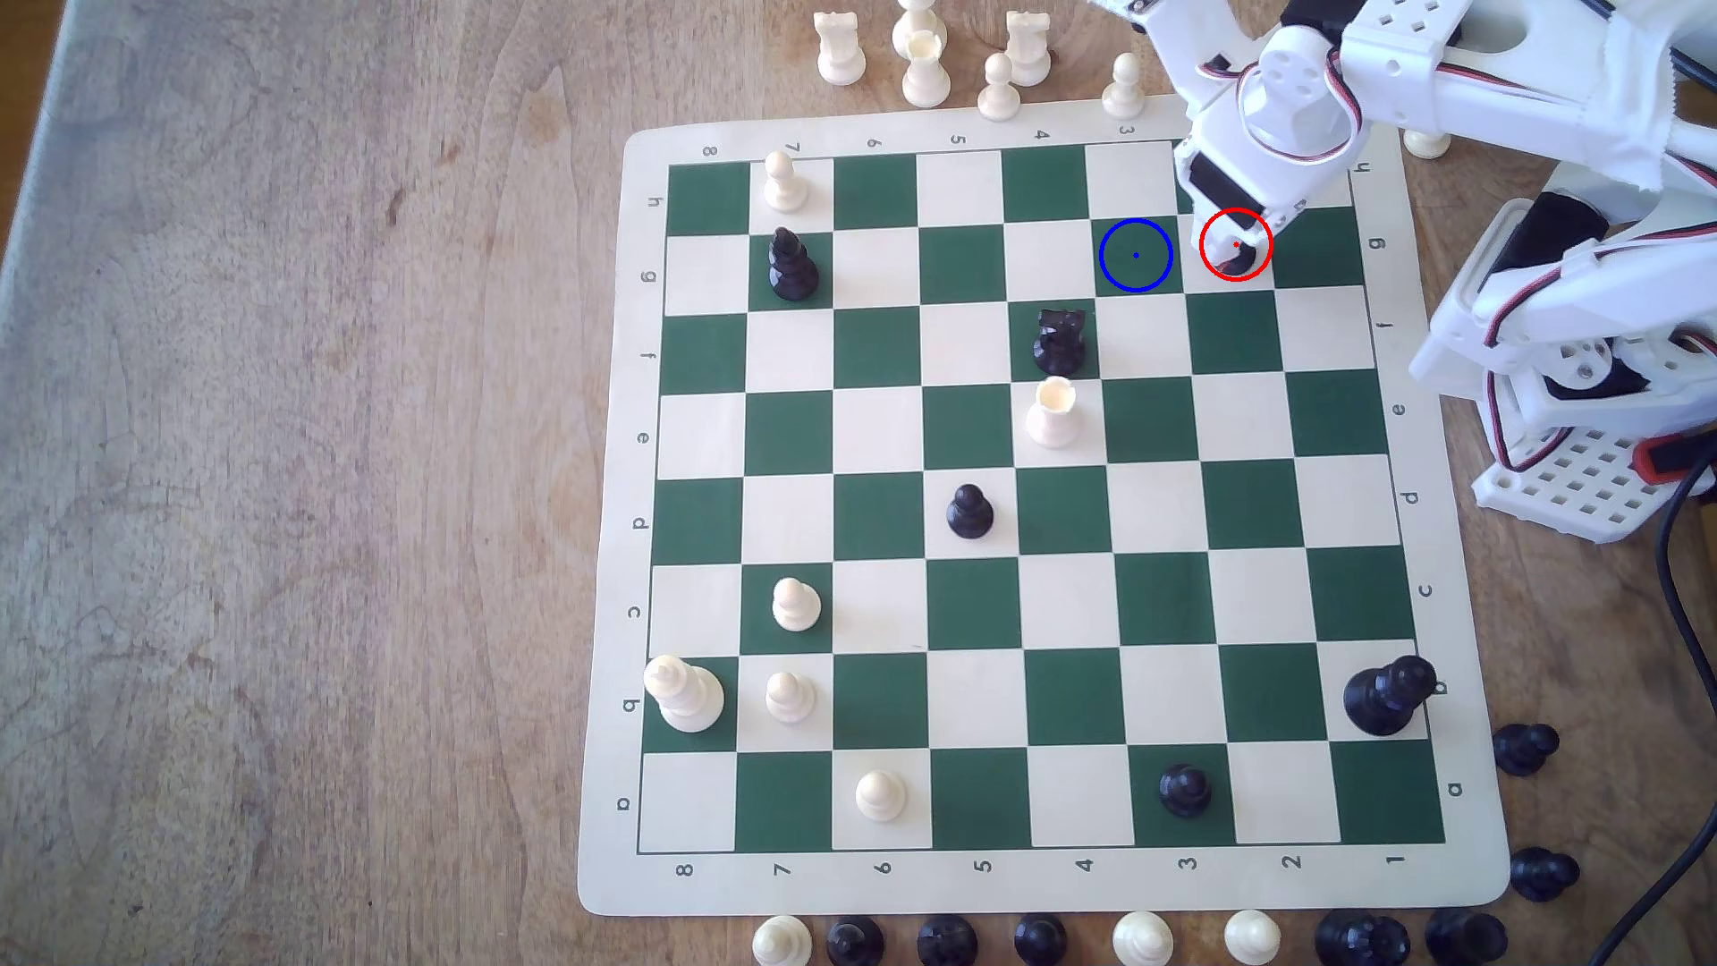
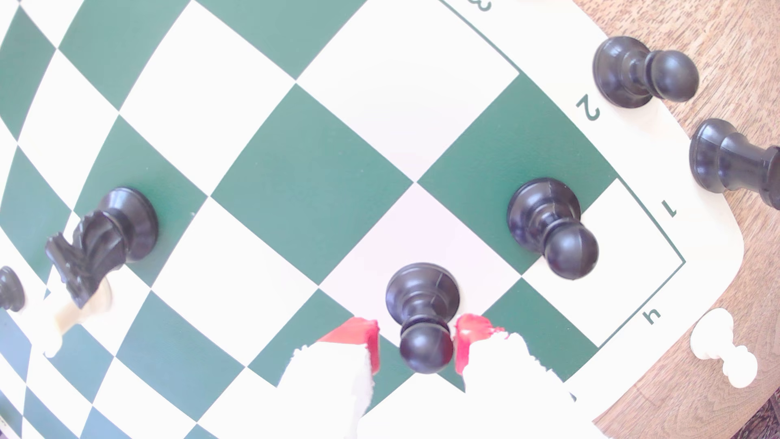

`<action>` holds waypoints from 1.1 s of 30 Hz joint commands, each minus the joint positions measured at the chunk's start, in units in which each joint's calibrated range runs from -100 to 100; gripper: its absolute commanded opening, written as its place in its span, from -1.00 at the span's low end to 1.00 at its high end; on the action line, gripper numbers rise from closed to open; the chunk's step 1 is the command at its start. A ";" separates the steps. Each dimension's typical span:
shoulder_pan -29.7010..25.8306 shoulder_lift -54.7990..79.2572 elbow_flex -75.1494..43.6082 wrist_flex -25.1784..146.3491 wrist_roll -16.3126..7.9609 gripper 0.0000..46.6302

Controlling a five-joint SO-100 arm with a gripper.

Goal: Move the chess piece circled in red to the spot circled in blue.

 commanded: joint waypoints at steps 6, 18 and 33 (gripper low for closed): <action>-0.18 -0.21 -0.76 -0.69 0.00 -0.68; -0.58 -1.23 -1.94 1.36 0.15 -0.86; -2.84 -0.81 -21.43 15.20 0.29 -0.87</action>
